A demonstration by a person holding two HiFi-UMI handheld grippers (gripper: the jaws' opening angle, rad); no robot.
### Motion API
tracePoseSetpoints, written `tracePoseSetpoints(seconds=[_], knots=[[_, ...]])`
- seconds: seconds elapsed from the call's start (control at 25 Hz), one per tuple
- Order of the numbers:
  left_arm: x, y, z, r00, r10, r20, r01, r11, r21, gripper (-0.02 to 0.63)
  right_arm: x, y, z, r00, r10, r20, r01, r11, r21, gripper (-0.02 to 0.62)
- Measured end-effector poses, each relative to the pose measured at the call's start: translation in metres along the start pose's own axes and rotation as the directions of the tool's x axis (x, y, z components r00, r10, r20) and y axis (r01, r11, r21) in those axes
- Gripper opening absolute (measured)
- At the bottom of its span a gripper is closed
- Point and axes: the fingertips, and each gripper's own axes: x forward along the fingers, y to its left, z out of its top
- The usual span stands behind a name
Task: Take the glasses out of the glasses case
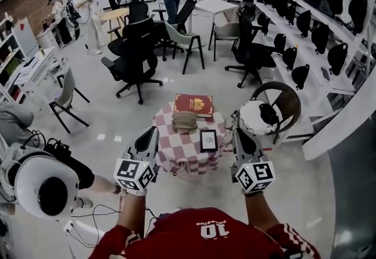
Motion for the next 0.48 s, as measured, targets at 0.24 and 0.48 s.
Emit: tracePoseSetpoints(seconds=[0.24, 0.48], knots=[[-0.004, -0.029, 0.009, 0.999, 0.025, 0.022, -0.026, 1.000, 0.004, 0.008, -0.018, -0.015, 0.012, 0.999, 0.029, 0.015, -0.029, 1.000, -0.011, 0.026], [-0.003, -0.044, 0.001, 0.999, 0.031, 0.003, -0.031, 0.999, -0.008, 0.008, -0.030, -0.026, 0.014, 0.999, 0.027, 0.040, -0.026, 1.000, -0.017, 0.026]])
